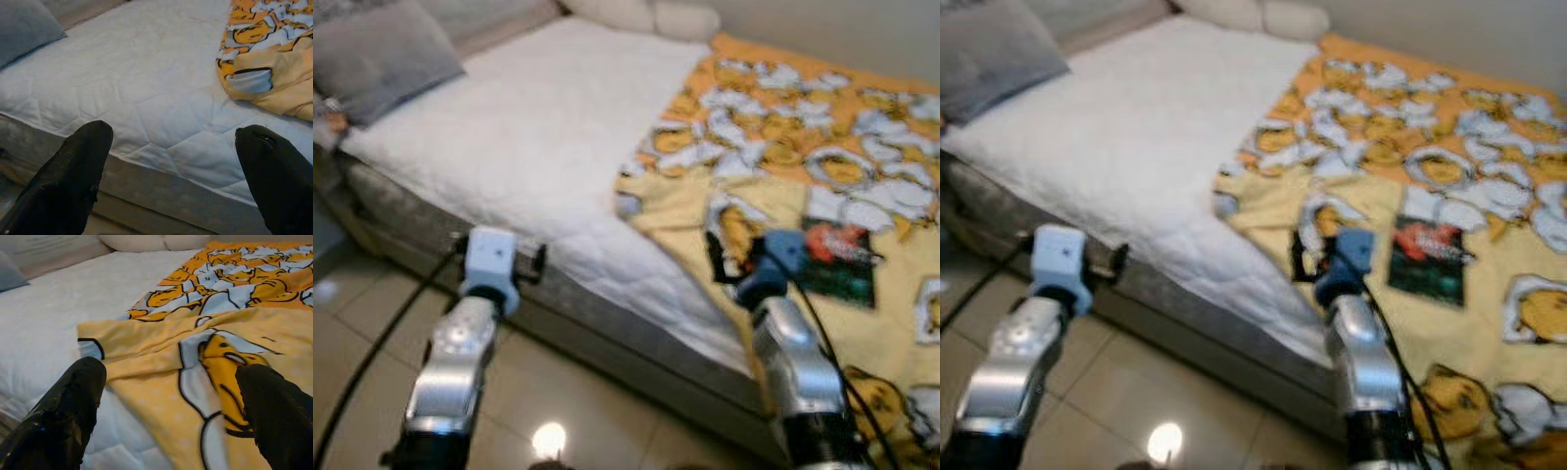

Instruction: Clean up the room

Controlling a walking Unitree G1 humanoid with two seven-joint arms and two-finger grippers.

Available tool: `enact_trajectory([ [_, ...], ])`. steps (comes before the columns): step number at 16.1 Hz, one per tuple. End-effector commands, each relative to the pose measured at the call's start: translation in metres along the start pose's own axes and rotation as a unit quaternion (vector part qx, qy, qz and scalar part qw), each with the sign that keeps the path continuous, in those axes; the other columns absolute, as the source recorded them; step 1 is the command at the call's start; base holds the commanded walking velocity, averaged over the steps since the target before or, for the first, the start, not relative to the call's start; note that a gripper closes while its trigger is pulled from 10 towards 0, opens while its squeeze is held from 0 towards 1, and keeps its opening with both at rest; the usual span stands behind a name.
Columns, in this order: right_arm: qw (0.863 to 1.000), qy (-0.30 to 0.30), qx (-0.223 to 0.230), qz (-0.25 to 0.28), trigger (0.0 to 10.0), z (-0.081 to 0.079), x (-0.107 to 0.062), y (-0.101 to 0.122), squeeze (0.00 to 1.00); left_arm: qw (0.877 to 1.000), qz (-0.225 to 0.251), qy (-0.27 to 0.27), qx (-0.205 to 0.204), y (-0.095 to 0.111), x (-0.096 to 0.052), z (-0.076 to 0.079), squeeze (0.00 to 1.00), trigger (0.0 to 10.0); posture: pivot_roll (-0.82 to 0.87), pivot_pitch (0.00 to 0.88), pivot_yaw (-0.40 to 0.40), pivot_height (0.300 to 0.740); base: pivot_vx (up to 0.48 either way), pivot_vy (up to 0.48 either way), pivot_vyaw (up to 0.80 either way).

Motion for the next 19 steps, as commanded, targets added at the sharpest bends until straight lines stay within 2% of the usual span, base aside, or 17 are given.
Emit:
enact_trajectory([
  [1,1.000,-0.004,-0.007,-0.006,10.0,0.008,-0.001,0.001,1.00,1.000,0.004,-0.012,0.000,0.003,0.001,0.007,1.00,10.0,0.02,0.000,-0.033,0.740,0.000,-0.375,0.00],
  [12,0.999,0.012,-0.010,-0.029,10.0,0.005,-0.001,-0.004,1.00,1.000,0.001,-0.022,0.008,0.001,0.001,0.009,1.00,10.0,0.02,0.000,-0.033,0.740,0.000,-0.376,0.75],
  [19,0.998,0.028,-0.002,-0.048,10.0,0.000,-0.003,-0.010,1.00,1.000,0.000,-0.021,0.010,0.001,0.001,0.009,1.00,10.0,0.02,0.000,-0.034,0.740,0.000,-0.377,0.00],
])
Point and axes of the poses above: a point about 5 cm out from each wrist's last joint towards the gripper, its own x axis pointing out of the wrist towards the gripper, its own y axis along the axis of the wrist's last joint, z = x × y, the point moved 1 cm from there along x, pointing out of the wrist towards the gripper, and after that the axes turned 10 degrees about x, right-handed, at the moved point
